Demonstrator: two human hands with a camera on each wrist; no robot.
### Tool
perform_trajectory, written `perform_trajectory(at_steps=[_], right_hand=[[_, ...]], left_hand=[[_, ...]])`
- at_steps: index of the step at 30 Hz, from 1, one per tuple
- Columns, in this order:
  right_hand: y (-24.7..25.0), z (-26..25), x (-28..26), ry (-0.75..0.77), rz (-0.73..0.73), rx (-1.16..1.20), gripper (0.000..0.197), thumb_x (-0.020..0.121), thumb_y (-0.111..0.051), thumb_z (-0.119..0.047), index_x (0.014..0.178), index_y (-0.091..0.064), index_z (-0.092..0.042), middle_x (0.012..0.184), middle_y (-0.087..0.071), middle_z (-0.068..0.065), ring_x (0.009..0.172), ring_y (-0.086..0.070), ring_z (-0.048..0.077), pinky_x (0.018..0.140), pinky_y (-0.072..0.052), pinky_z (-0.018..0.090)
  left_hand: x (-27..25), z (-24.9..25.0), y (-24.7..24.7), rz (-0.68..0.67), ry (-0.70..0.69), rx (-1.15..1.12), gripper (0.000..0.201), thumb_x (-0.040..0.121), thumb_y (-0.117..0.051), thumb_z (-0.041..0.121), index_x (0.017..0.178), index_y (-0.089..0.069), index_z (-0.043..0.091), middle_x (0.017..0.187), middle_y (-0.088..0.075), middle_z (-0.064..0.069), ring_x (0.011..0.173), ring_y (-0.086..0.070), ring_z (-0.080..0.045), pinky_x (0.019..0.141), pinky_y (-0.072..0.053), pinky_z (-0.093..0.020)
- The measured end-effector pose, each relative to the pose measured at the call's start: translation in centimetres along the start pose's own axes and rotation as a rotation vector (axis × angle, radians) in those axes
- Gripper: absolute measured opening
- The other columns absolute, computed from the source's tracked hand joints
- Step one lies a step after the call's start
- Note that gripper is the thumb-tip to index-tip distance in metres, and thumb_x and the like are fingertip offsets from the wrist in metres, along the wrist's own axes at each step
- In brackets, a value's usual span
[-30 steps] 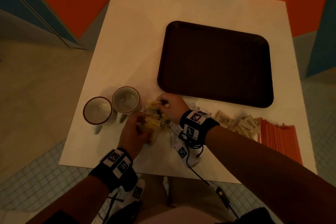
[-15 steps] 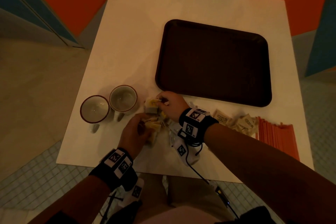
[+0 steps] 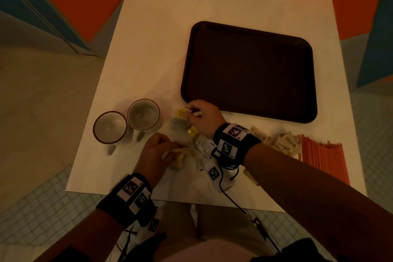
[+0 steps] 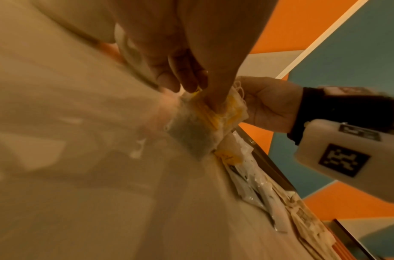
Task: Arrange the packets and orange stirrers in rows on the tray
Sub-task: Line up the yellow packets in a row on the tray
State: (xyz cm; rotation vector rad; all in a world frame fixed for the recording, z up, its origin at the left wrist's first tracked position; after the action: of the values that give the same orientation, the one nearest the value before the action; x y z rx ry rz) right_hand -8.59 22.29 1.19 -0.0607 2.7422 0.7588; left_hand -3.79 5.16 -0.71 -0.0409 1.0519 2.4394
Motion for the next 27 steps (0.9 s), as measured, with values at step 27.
perform_trajectory(at_steps=[27], right_hand=[[15.7, 0.7, 3.5, -0.030, 0.434, 0.089, 0.006, 0.085, -0.061, -0.024, 0.088, -0.058, -0.030, 0.086, -0.064, 0.009, 0.074, -0.058, 0.017, 0.071, -0.051, 0.038]], left_hand=[[17.0, 9.1, 7.3, -0.050, -0.275, -0.137, 0.012, 0.089, -0.050, 0.024, 0.098, -0.058, 0.022, 0.102, -0.061, 0.005, 0.091, -0.056, -0.016, 0.074, -0.047, -0.032]])
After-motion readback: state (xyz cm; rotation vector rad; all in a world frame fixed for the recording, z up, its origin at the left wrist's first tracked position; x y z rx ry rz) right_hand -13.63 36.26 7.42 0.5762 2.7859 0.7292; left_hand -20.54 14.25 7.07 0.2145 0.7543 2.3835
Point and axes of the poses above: each hand's wrist, its own x-axis towards the middle knuckle, its own y-axis out of the back of the hand, z = x × y, the point moved 3 cm from there along x, towards the middle knuckle
